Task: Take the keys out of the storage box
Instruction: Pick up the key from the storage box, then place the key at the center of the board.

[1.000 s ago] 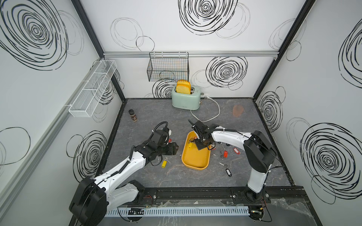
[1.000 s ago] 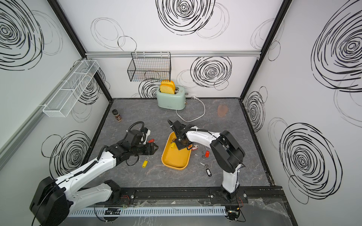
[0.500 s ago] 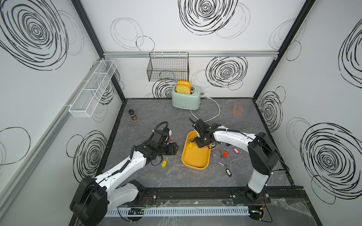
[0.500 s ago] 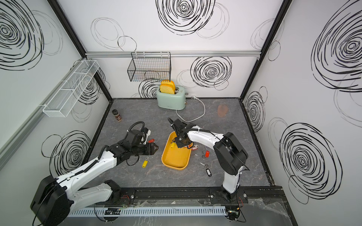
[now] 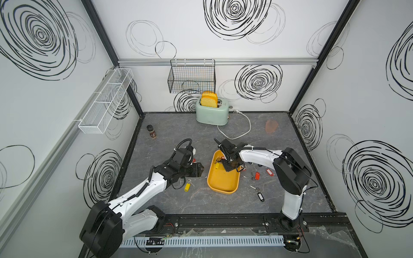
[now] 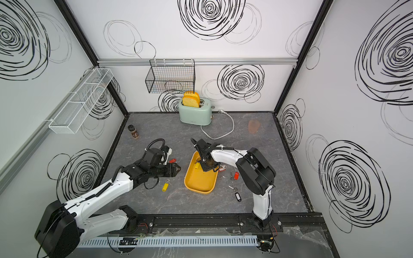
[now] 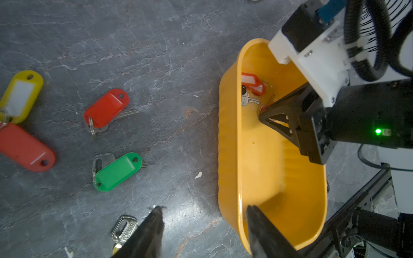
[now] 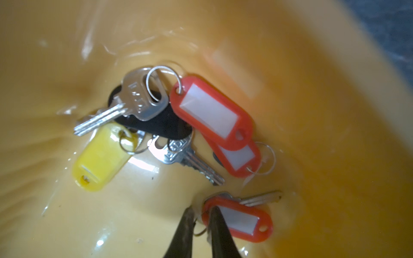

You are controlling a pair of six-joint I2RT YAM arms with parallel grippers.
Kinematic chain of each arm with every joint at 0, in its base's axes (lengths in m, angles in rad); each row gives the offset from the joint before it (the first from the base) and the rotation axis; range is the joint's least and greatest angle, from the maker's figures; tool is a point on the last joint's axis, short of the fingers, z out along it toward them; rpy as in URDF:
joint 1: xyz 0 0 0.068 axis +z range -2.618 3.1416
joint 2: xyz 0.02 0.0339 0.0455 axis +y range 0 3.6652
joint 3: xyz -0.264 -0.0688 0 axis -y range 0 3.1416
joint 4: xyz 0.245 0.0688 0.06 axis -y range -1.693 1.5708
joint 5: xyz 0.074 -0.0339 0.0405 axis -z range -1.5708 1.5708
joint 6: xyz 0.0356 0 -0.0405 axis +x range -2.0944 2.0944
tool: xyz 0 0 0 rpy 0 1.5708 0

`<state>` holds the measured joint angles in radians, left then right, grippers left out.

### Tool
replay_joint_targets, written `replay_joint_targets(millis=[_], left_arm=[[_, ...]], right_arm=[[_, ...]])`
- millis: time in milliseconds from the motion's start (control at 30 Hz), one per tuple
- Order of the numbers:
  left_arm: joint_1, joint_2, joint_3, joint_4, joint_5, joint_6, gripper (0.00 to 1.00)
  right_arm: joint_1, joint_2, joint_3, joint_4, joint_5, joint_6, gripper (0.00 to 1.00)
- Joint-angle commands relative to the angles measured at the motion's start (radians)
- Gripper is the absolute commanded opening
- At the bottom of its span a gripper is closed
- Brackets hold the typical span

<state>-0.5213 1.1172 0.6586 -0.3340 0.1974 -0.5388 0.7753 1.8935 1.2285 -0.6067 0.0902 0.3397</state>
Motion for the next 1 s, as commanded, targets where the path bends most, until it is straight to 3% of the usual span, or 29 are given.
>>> replay_joint_targets(millis=[0, 267, 567, 967], left_arm=[[0.009, -0.011, -0.007, 0.029, -0.006, 0.005, 0.64], [0.010, -0.011, -0.011, 0.035, -0.002, 0.002, 0.64], [0.010, -0.012, -0.001, 0.033, 0.000, 0.002, 0.64], [-0.001, -0.005, 0.013, 0.039, 0.005, -0.003, 0.64]], right_arm=[[-0.004, 0.044, -0.036, -0.007, -0.015, 0.001, 0.11], [-0.004, 0.005, -0.008, -0.028, -0.012, -0.003, 0.00], [-0.004, -0.171, 0.015, -0.058, 0.025, 0.010, 0.00], [-0.065, -0.479, -0.113, -0.090, 0.104, 0.078, 0.00]])
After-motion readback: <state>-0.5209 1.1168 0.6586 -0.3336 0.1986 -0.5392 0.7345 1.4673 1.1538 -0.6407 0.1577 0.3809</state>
